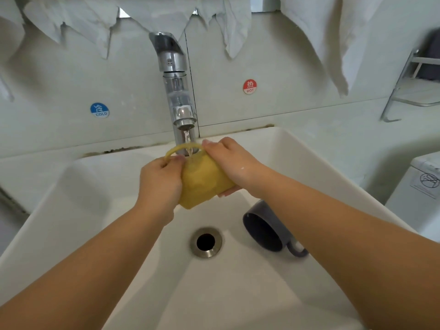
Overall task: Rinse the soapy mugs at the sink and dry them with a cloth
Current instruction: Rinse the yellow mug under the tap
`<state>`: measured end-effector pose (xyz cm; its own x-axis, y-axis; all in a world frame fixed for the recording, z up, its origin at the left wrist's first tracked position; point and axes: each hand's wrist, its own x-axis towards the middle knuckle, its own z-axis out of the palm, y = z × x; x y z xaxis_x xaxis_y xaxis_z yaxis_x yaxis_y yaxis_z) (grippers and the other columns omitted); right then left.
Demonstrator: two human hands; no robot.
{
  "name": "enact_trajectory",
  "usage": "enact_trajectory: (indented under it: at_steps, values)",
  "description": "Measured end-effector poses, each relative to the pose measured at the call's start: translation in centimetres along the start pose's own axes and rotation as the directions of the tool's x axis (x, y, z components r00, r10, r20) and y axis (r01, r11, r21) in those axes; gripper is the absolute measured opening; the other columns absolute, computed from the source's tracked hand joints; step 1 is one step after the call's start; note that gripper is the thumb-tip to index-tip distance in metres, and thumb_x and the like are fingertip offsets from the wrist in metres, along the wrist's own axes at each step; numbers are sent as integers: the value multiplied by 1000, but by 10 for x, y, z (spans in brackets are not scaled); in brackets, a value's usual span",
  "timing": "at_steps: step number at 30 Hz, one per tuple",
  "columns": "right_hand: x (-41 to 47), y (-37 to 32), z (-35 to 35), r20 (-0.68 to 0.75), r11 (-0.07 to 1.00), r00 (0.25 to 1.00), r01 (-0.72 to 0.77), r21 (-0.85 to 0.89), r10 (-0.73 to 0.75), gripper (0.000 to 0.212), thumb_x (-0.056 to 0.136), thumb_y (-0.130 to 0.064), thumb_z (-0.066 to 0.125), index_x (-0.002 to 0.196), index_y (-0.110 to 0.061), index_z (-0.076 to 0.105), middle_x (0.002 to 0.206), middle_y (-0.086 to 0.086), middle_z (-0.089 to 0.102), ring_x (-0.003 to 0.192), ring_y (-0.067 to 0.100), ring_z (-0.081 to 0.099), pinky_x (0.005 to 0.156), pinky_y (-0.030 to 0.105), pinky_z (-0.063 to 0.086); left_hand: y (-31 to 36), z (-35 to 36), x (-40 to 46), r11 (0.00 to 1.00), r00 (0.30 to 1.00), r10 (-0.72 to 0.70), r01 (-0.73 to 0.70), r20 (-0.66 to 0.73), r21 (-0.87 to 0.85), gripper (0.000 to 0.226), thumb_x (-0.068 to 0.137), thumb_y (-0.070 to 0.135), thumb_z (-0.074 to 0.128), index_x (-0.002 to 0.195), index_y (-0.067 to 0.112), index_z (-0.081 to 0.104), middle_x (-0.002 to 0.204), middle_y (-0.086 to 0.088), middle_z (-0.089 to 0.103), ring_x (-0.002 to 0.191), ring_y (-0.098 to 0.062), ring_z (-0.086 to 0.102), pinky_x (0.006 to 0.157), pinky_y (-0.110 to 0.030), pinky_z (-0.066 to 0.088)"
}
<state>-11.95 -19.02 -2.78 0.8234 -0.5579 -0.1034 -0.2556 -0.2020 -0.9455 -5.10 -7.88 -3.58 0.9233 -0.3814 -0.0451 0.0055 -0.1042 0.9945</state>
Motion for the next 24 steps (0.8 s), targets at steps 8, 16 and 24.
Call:
enact_trajectory:
  at_steps: [8,16,24]
  values:
    - [3,2,4,-14,999,999,46,-9,-47,39,96,-49,45,115,-15,49,100,3,54,90,28,60,65,43,59,-1,-7,5,998,987,-66,64,143,24,22,103,19,43,86,24,56,88,-3,62,81,-22,60,67,-36,52]
    - [0,0,11,137,985,991,-9,172,-14,34,93,-46,53,115,-20,51,107,2,57,98,26,62,75,45,59,9,-44,13,996,953,-37,10,300,93,13,99,26,50,109,24,60,108,-4,66,95,-23,64,71,-37,54]
    - [4,5,12,44,978,999,-15,208,6,36,86,-46,64,106,-20,48,112,5,58,94,23,62,73,41,59,3,-53,13,974,938,-206,170,278,149,12,89,25,61,100,21,63,105,-4,65,88,-20,63,83,-41,52]
